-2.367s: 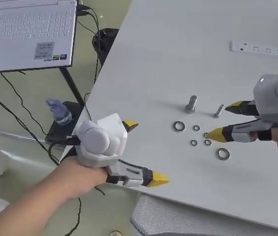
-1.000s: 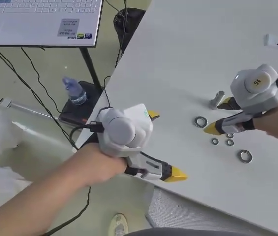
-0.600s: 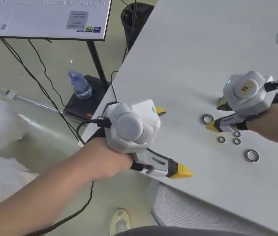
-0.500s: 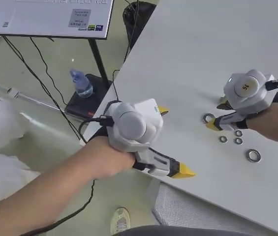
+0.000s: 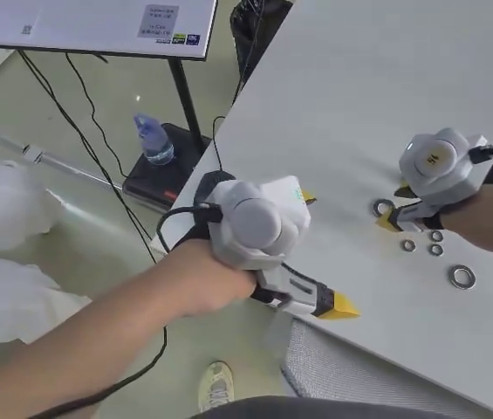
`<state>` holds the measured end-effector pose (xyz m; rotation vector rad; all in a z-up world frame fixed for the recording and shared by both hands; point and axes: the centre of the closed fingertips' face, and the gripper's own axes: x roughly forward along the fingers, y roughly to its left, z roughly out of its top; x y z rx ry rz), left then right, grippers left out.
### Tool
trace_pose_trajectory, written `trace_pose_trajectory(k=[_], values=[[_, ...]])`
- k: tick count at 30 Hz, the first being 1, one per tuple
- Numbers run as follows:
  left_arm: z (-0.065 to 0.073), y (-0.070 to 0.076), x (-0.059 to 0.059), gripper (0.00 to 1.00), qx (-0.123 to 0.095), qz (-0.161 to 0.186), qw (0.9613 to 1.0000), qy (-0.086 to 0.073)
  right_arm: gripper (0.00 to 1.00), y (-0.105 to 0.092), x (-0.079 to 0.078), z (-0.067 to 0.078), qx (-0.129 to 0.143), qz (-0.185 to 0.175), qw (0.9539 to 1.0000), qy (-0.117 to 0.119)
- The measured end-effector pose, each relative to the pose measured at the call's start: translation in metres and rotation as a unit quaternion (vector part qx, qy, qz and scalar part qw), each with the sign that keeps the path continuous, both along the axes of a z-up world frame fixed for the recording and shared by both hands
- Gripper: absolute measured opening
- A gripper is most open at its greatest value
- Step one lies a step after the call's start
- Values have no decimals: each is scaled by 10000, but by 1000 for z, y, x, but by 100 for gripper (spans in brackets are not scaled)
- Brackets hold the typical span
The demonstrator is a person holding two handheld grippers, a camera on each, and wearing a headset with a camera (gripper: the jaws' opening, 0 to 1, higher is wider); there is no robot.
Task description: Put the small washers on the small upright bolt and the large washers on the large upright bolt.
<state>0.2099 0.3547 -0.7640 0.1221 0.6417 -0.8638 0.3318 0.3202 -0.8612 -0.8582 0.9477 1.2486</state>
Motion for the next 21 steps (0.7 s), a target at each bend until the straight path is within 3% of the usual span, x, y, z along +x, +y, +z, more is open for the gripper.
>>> trace_pose_trajectory(k=[7,13,21], values=[[-1,-3,1,93,-19,-15,10000,-13,36,-2,-1,-6,-117,49,9999,-16],[1,-3,0,94,-67,8,10000,-40,36,1,3,-5,-48,-112,9999,-10],[-5,2,-4,93,-15,-8,10000,39,28,1,2,-5,-96,-151,9998,55]])
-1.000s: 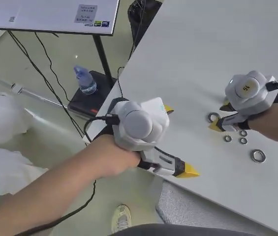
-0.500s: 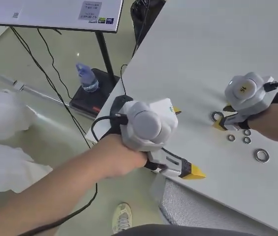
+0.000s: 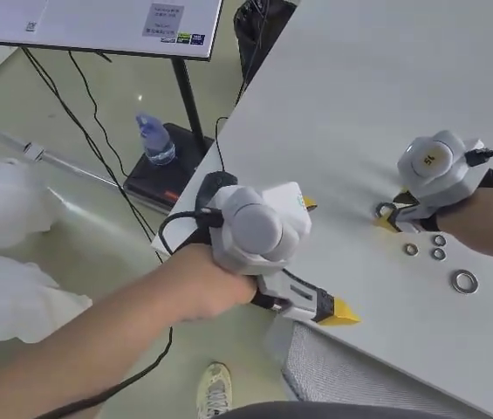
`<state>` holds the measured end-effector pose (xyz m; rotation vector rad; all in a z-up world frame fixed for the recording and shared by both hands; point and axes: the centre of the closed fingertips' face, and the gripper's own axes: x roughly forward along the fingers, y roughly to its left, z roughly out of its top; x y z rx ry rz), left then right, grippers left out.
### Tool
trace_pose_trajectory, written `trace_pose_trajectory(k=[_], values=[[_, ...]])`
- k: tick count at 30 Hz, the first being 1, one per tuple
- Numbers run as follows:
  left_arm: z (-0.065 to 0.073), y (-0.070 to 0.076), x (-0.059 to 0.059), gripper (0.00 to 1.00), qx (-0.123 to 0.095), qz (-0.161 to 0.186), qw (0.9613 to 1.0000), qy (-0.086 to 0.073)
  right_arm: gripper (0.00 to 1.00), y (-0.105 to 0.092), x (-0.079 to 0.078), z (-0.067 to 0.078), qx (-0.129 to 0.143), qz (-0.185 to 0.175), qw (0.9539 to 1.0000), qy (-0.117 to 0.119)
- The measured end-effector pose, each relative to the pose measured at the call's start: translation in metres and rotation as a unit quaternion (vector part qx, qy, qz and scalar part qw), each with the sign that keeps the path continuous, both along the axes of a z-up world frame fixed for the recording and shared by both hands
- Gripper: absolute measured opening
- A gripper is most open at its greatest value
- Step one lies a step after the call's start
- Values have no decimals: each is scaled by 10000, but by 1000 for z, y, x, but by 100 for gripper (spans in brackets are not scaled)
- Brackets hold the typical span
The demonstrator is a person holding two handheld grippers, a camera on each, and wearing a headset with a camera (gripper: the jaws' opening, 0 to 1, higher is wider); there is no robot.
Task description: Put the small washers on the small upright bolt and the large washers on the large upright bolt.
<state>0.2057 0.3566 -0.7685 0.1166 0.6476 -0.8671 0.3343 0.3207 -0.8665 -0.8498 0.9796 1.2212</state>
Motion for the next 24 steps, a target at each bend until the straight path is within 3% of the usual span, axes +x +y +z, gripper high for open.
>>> trace_pose_trajectory(k=[10,14,24], values=[[1,0,1,91,-29,-6,10000,15,26,0,-1,1,-270,54,9996,40],[1,0,0,90,-45,-12,10000,33,25,0,-3,1,-514,199,9985,-17],[-2,2,-4,87,-22,-17,10000,86,23,0,0,-1,-1082,235,9938,136]])
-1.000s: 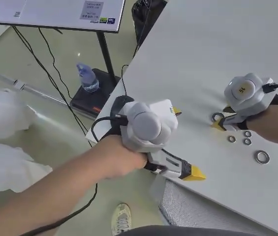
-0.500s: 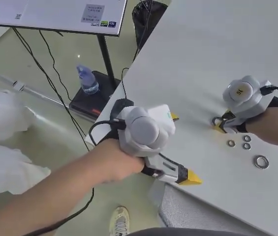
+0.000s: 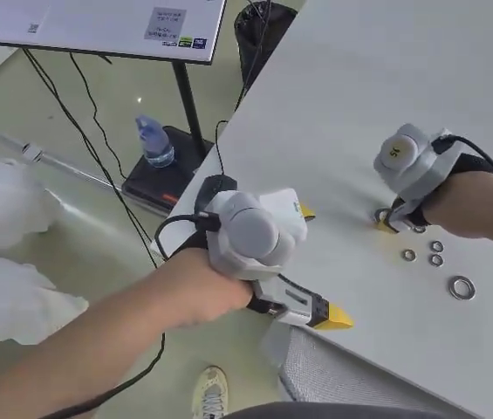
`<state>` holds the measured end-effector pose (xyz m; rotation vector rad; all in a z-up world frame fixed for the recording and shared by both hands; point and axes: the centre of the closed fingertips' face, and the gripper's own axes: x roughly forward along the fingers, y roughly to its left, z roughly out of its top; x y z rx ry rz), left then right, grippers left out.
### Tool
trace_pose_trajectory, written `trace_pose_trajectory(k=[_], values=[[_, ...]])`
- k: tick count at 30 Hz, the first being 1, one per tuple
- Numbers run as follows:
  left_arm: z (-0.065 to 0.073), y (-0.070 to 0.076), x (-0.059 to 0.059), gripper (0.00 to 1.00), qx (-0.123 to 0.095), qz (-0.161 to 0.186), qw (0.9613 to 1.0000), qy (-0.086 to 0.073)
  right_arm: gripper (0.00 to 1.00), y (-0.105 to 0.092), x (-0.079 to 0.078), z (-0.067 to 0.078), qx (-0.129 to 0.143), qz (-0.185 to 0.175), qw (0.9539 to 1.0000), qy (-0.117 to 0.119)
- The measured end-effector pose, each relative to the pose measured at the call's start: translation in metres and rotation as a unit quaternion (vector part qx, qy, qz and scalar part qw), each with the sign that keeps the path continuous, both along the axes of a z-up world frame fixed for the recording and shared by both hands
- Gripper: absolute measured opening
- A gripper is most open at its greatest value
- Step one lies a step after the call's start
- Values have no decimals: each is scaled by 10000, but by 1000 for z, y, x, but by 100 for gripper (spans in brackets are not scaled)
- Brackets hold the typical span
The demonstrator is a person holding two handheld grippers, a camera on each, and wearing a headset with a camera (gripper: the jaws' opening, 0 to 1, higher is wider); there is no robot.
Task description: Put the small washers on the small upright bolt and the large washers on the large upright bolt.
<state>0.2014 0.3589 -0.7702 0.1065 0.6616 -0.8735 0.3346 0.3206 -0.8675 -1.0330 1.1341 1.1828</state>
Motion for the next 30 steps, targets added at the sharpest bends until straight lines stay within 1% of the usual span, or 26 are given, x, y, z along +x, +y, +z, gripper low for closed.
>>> trace_pose_trajectory(k=[1,4,5,7,8,9,10,11,12,13,15,18,20,21,23,25,27,29,30], values=[[0,-1,0,87,-2,5,10000,1,23,0,-1,0,-62,29,10000,-6],[0,-1,-1,87,-10,-1,10000,-8,23,-1,-1,-1,-138,85,9999,-7],[0,-2,-2,87,-19,5,10000,-1,22,-1,-2,-1,-148,171,9997,-18],[-1,-2,-3,86,-27,3,10000,13,22,-1,-2,-1,-139,276,9995,-27],[-1,-3,-3,86,-19,-8,10000,20,22,-1,-1,-1,-85,366,9993,-19],[-2,-2,-4,86,-4,-14,10000,36,22,-3,0,0,-55,343,9994,2],[-2,-2,-5,86,26,-18,10000,60,21,-3,0,0,27,311,9995,81],[-1,-1,-5,85,26,-17,10000,57,21,-3,0,0,77,342,9993,131],[1,-1,-6,84,14,-14,10000,36,21,-2,1,0,140,243,9994,198],[2,-1,-6,85,-9,-2,10000,16,21,-3,1,1,138,188,9995,214],[4,0,-6,84,-12,-8,10000,-40,21,-3,0,0,81,314,9993,193],[4,3,-5,84,-9,25,10000,-39,21,-2,-1,-1,70,289,9994,199],[4,4,-5,84,2,41,10000,-45,21,-5,-4,-1,22,328,9992,220],[4,6,-6,84,-21,64,10000,-12,21,-8,-7,0,-19,376,9990,227],[8,7,-5,84,-135,135,9998,-17,21,-12,-8,1,-76,438,9989,166],[8,9,-4,85,-104,154,9998,-33,21,-13,-9,5,-35,409,9990,174],[9,10,-3,86,-98,172,9998,-48,21,-14,-6,5,-5,375,9991,201],[10,9,-3,87,-74,150,9998,-86,21,-15,-6,9,12,355,9991,212],[10,9,-3,88,-29,135,9998,-122,21,-15,-7,12,27,326,9992,224]])
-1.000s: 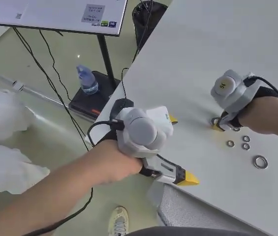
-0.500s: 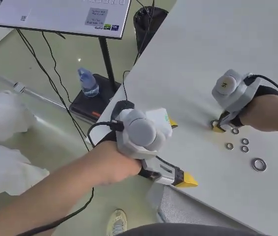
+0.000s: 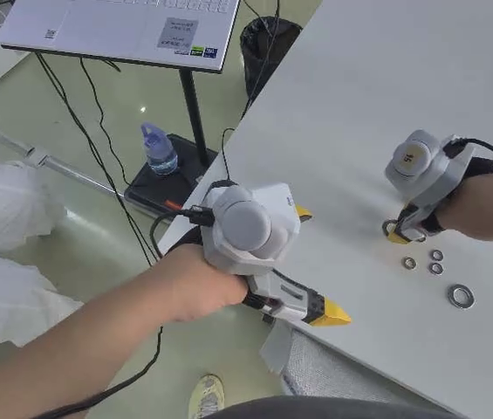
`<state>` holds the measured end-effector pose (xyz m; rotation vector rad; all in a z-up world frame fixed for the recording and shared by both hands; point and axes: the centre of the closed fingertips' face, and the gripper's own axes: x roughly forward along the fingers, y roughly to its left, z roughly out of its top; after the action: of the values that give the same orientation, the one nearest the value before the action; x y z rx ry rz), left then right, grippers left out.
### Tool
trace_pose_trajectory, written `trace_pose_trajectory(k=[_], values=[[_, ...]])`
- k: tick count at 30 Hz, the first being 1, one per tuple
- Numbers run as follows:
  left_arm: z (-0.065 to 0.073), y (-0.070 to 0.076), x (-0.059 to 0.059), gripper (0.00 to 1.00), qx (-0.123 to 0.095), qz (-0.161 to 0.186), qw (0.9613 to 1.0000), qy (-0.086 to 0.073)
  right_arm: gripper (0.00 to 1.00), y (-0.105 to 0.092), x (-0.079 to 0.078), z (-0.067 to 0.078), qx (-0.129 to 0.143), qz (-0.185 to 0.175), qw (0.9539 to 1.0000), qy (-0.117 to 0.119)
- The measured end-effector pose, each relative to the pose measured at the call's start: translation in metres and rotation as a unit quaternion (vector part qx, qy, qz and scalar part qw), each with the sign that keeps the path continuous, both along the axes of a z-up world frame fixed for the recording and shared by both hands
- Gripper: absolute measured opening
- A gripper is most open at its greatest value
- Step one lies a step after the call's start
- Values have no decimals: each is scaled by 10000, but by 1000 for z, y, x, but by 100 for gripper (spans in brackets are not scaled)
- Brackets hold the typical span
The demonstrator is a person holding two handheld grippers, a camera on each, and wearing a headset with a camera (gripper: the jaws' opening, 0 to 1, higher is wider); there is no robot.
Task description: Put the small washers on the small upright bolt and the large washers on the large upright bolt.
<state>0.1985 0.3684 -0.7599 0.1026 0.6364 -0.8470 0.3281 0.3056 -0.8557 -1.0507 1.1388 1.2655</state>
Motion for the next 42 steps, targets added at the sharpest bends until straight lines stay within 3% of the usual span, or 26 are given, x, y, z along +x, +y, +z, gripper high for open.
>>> trace_pose_trajectory(k=[11,16,20,30,42], values=[[-4,-3,2,92,118,-31,9999,-32,22,-14,3,17,79,-205,9998,-11],[-2,1,9,99,125,160,9997,-133,22,-20,1,24,106,-266,9996,40],[3,0,14,99,-36,264,9995,-191,22,-27,2,28,61,-264,9996,24],[4,-2,18,99,-86,253,9994,-233,22,-33,13,42,209,-548,9982,76],[9,-1,29,99,-166,432,9981,-401,22,-39,29,56,267,-664,9974,10]])
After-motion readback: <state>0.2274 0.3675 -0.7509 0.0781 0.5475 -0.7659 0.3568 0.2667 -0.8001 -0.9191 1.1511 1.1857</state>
